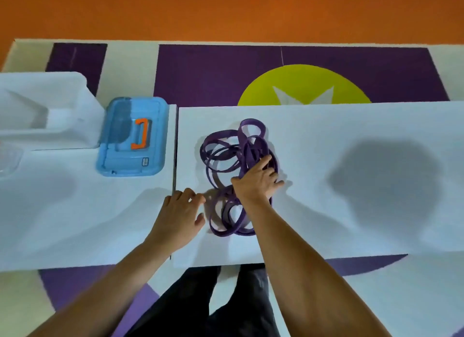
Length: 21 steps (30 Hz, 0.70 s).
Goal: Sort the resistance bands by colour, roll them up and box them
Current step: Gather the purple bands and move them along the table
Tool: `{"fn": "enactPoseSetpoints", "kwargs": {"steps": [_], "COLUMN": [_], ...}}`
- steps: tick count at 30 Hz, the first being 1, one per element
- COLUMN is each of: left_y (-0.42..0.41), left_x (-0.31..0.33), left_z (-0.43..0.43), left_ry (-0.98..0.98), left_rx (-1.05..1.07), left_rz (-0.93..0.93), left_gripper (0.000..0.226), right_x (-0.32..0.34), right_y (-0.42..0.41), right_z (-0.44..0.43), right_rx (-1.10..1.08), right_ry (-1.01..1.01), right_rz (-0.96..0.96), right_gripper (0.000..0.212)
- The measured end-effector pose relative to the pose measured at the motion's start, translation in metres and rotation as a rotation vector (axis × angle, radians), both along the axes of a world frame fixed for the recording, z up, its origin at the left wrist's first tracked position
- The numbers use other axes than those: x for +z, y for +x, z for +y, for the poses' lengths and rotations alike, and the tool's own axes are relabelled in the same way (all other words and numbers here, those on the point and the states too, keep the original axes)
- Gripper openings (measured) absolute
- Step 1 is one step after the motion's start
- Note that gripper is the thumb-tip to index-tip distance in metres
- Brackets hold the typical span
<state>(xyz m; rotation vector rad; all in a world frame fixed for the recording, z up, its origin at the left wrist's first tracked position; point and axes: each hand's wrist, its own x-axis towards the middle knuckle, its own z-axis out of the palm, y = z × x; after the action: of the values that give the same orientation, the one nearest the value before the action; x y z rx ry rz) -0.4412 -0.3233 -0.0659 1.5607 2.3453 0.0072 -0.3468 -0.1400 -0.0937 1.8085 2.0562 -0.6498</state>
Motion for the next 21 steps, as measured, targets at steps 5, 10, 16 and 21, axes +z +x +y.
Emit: {"fn": "enactPoseSetpoints", "kwargs": {"steps": [5,10,16,21], "left_y": [0.014,0.031,0.052,0.073], "left_x": [0.001,0.003,-0.003,-0.015], "left_z": [0.01,0.04,0.077,0.091], "left_ry": [0.022,0.054,0.035,-0.103], "left_rx": [0.083,0.139,0.127,0.107], "left_rz": [-0.009,-0.076,-0.122,-0.159], "left_gripper": [0.033,0.031,0.04,0.048], "right_x": [0.0,0.012,0.054,0.079], "right_y": [0.046,0.111,0.178,0.22], "right_z": [0.003,0.017,0.084,0.145], "right_rx": [0.057,0.1,-0.063,-0.091], "right_ry": [0.147,0.278,0.415,0.601], "right_rz": [0.294,0.488,0.51,0.381], "right_gripper": [0.067,0.04,0.037,0.032]}}
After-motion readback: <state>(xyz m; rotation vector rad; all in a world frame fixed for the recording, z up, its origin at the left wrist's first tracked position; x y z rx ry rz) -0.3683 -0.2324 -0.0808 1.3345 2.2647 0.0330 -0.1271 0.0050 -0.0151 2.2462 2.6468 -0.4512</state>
